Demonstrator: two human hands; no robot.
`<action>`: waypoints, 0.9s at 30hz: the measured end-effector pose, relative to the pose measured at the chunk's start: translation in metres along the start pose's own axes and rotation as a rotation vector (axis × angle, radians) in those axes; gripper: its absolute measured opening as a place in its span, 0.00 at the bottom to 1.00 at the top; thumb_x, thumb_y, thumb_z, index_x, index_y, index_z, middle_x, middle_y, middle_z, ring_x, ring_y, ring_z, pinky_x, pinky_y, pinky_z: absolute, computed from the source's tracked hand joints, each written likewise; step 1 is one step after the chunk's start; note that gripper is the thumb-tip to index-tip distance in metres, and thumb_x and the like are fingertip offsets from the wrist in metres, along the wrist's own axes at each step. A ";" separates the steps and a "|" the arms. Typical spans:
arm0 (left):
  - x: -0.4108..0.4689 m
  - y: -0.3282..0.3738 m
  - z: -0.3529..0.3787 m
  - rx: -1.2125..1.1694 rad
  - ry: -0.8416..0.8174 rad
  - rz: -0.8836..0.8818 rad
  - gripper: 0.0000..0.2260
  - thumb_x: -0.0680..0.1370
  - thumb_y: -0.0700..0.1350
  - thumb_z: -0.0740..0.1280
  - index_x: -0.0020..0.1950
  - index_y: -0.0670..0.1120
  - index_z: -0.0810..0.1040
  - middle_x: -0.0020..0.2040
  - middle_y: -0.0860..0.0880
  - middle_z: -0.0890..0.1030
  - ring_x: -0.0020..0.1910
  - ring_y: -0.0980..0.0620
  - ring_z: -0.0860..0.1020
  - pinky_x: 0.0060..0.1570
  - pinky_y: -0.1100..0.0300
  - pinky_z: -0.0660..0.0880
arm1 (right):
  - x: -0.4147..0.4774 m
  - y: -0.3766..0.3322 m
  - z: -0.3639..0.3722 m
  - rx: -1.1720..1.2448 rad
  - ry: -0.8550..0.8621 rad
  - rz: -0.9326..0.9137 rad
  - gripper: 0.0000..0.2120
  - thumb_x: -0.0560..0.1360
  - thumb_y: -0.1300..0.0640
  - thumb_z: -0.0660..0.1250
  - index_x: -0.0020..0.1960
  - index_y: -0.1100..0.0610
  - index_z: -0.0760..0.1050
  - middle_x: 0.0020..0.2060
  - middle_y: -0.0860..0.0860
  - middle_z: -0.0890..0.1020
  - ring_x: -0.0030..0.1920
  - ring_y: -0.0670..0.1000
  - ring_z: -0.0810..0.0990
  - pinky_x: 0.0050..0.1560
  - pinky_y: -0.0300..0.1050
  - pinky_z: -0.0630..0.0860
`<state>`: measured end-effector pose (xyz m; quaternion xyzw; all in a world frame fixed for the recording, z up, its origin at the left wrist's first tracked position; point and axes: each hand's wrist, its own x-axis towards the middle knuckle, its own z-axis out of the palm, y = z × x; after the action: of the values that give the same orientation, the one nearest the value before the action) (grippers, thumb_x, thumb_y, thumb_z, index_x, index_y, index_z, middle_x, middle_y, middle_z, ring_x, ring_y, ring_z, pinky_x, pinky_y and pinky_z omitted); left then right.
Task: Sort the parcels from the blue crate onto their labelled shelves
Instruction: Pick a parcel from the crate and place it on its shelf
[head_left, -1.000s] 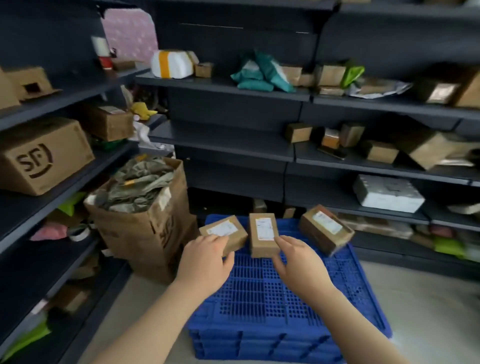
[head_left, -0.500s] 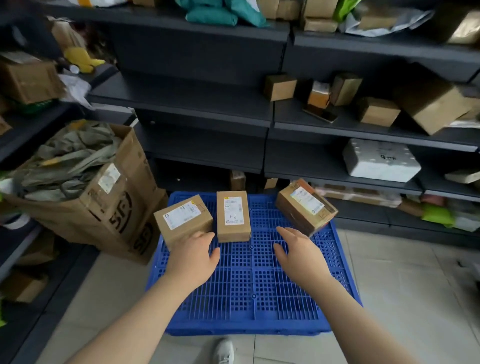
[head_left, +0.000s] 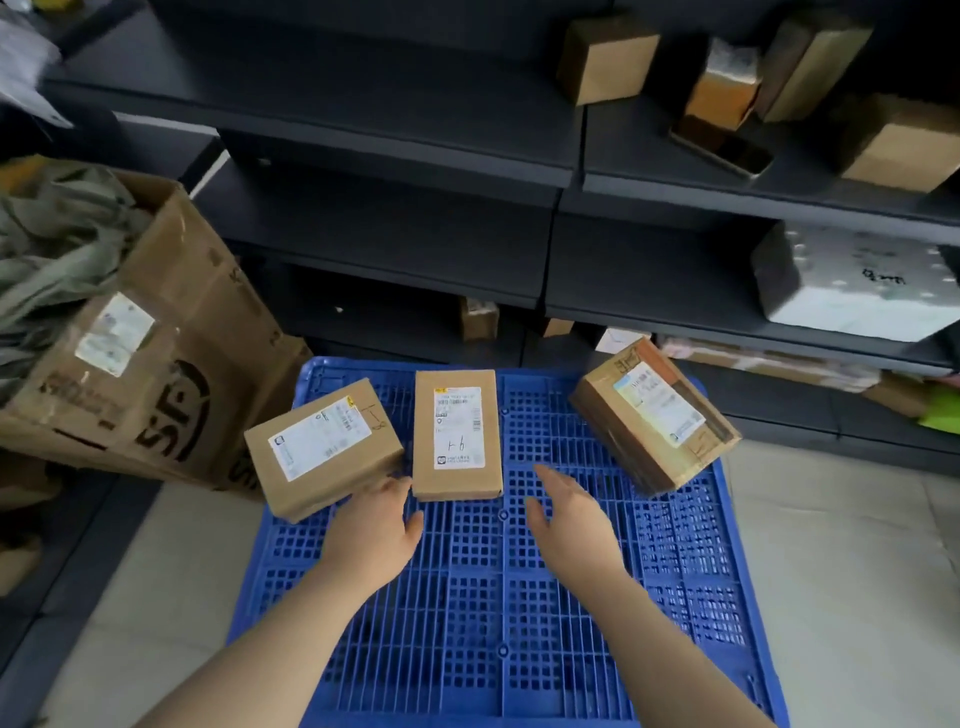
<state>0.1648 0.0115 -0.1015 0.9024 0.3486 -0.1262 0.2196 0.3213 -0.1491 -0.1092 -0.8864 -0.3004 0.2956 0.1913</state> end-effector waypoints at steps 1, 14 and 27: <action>0.010 -0.002 0.009 -0.028 0.002 -0.003 0.22 0.79 0.52 0.61 0.72 0.50 0.65 0.61 0.51 0.78 0.53 0.51 0.77 0.52 0.56 0.76 | 0.012 0.004 0.007 0.014 -0.009 -0.005 0.24 0.81 0.49 0.56 0.76 0.49 0.57 0.74 0.47 0.62 0.69 0.49 0.68 0.60 0.44 0.73; 0.094 -0.018 0.102 -0.437 -0.020 -0.266 0.31 0.79 0.54 0.62 0.76 0.48 0.52 0.69 0.47 0.73 0.62 0.50 0.76 0.60 0.53 0.75 | 0.115 0.037 0.097 0.302 -0.129 -0.109 0.31 0.80 0.50 0.58 0.75 0.37 0.43 0.74 0.46 0.60 0.51 0.50 0.78 0.35 0.36 0.74; 0.019 0.034 0.051 -0.802 0.229 -0.204 0.26 0.78 0.50 0.65 0.73 0.62 0.59 0.66 0.56 0.67 0.63 0.58 0.69 0.60 0.59 0.68 | 0.038 0.004 0.019 0.268 -0.007 -0.264 0.30 0.79 0.51 0.59 0.69 0.30 0.45 0.57 0.44 0.74 0.38 0.39 0.74 0.30 0.29 0.69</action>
<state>0.1976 -0.0246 -0.1424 0.7146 0.4799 0.0990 0.4993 0.3353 -0.1244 -0.1417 -0.8048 -0.3728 0.3086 0.3437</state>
